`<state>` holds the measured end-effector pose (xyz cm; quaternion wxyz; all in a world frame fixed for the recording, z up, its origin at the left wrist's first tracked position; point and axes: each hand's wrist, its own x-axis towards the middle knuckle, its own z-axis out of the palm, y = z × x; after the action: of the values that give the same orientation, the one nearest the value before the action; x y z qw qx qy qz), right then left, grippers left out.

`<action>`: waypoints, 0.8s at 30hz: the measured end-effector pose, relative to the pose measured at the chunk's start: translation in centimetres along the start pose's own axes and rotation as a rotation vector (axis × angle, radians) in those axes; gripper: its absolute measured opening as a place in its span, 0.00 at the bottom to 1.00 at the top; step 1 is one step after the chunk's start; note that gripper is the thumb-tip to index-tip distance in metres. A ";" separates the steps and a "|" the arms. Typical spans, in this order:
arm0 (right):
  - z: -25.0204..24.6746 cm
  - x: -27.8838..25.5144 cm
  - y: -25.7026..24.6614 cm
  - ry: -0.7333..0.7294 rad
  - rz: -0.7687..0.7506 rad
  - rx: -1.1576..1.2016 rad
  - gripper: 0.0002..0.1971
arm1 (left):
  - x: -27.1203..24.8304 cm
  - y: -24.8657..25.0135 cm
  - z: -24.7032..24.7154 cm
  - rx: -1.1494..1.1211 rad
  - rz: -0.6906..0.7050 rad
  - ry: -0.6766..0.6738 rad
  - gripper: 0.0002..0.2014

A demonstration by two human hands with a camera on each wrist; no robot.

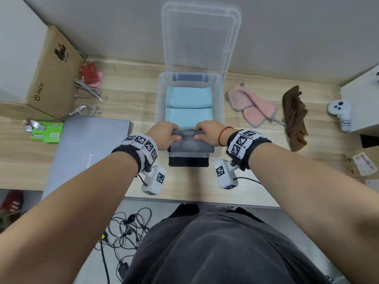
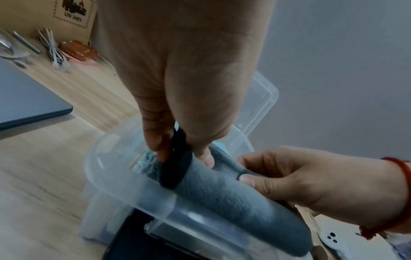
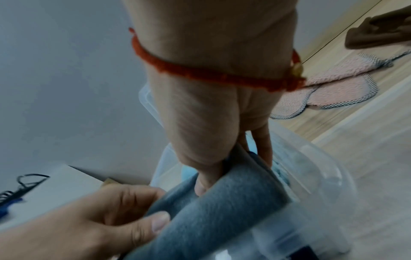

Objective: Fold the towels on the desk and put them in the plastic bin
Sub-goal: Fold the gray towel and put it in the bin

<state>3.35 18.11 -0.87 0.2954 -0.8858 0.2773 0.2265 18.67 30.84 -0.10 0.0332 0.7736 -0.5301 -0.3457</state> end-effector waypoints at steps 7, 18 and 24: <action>1.6 1.2 0.2 0.100 0.074 -0.142 0.16 | 1.9 -0.5 0.9 0.111 -0.006 -0.035 0.18; 0.8 1.3 -0.5 0.073 0.046 -0.119 0.08 | 1.8 -0.8 0.2 0.061 0.104 -0.114 0.12; 1.4 2.3 -0.4 -0.022 0.100 -0.122 0.12 | 2.7 -0.8 0.8 0.147 0.050 -0.195 0.14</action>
<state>4.99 18.43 -3.00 0.2321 -0.8846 0.3037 0.2670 19.36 29.14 -2.43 -0.0667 0.7233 -0.5737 -0.3784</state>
